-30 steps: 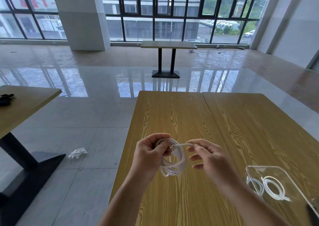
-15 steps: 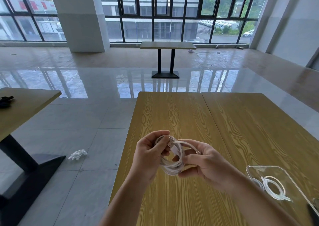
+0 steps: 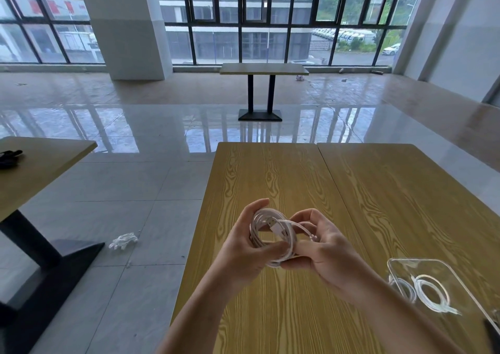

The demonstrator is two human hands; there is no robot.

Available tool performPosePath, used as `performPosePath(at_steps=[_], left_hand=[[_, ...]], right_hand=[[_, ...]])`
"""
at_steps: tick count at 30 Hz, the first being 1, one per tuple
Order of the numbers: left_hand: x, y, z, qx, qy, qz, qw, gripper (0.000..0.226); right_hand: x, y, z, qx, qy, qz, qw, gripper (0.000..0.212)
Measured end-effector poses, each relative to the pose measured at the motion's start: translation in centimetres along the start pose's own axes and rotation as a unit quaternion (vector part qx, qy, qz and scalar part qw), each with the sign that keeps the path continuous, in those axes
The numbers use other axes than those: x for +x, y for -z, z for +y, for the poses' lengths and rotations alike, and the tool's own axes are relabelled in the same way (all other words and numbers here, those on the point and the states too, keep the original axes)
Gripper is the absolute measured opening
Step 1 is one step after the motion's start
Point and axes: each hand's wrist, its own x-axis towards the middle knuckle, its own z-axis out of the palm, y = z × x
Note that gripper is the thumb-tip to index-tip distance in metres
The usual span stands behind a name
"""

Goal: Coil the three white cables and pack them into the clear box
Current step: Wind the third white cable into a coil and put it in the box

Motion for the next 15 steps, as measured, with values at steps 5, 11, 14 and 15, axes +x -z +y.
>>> performPosePath(at_steps=[5,11,14,15], left_hand=[[-0.39,-0.65,-0.97,-0.003,0.008,0.011,1.000,0.092],[-0.40,-0.55,-0.80,0.043,-0.013,0.019,0.999,0.084],[-0.33,-0.58,-0.43,0.032,-0.013,0.023,0.999,0.077],[-0.28,-0.58,-0.32,0.023,-0.012,0.026,0.999,0.074]], right_hand=[[-0.21,-0.55,0.34,0.024,0.015,0.018,0.999,0.024],[-0.60,-0.58,0.33,0.022,0.026,-0.008,0.999,0.009],[-0.82,-0.74,0.36,-0.069,0.049,0.008,0.996,0.024],[-0.80,-0.82,0.49,-0.107,0.060,0.021,0.992,0.027]])
